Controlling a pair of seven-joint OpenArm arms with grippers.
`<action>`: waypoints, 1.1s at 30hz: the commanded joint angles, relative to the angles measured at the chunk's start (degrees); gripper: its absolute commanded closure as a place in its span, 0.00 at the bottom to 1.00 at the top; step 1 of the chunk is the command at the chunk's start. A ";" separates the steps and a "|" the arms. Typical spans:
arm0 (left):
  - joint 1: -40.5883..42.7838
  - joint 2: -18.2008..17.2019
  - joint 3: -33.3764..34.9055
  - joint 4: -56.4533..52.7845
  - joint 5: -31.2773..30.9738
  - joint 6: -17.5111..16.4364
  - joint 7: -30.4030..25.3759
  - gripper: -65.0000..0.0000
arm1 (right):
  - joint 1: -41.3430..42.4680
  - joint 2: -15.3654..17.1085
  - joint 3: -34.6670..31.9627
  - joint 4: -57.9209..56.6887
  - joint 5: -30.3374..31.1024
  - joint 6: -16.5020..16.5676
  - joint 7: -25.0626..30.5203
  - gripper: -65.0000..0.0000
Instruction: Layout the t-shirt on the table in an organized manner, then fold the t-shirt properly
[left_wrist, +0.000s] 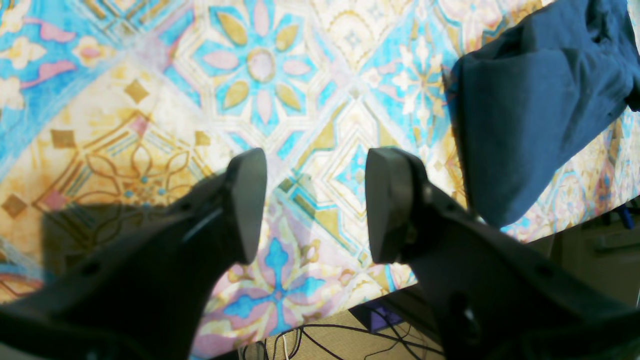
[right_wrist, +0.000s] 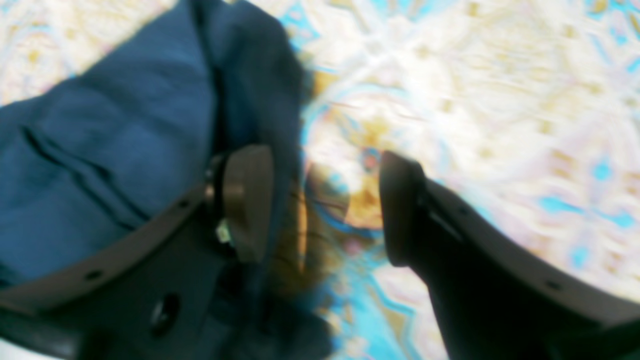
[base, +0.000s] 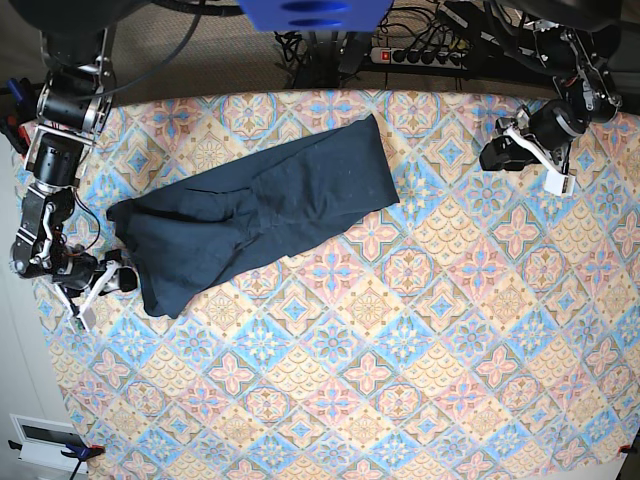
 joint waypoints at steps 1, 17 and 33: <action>-0.26 -0.80 -0.13 0.97 -1.17 -0.31 -0.81 0.52 | 1.68 1.32 0.24 1.02 1.67 0.10 0.07 0.50; -0.35 -0.80 -0.13 0.88 -1.17 -0.31 -0.81 0.52 | -3.15 1.24 -4.51 6.83 4.57 0.10 -1.43 0.49; -0.35 -0.88 -0.22 0.79 -1.17 -0.31 -0.81 0.52 | -2.89 0.97 -9.87 -2.32 4.40 0.10 4.46 0.50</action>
